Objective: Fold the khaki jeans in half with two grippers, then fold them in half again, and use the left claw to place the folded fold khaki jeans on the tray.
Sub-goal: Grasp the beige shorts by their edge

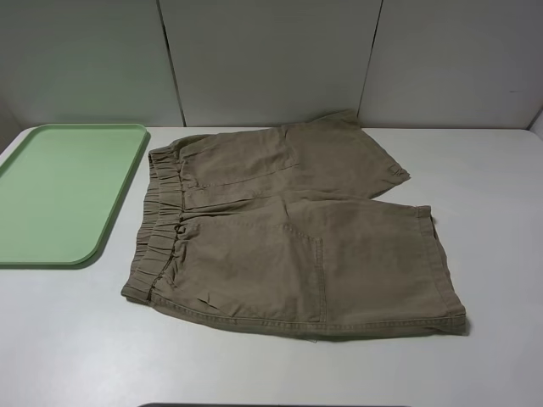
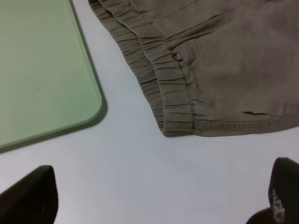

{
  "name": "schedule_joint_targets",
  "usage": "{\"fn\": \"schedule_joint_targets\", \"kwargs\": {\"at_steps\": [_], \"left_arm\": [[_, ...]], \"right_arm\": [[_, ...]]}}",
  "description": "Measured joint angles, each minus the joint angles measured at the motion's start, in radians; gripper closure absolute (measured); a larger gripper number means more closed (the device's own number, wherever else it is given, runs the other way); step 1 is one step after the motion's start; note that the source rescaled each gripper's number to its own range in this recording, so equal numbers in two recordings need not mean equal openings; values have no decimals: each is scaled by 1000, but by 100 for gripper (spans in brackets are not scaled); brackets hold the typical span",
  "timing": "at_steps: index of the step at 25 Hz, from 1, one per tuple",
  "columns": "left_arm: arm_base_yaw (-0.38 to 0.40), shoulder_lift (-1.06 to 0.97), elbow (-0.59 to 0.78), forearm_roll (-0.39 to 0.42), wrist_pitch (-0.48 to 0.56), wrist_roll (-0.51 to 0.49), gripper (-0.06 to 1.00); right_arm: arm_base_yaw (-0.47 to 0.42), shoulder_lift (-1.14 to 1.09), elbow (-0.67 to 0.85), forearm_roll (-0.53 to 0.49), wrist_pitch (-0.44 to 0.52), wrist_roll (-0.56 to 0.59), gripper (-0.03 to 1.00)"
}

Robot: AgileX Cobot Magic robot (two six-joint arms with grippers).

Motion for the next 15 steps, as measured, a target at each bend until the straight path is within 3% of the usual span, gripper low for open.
{"fn": "schedule_joint_targets", "kwargs": {"at_steps": [15], "left_arm": [[0, 0, 0, 0, 0, 0, 1]], "right_arm": [[0, 0, 0, 0, 0, 0, -3]]}}
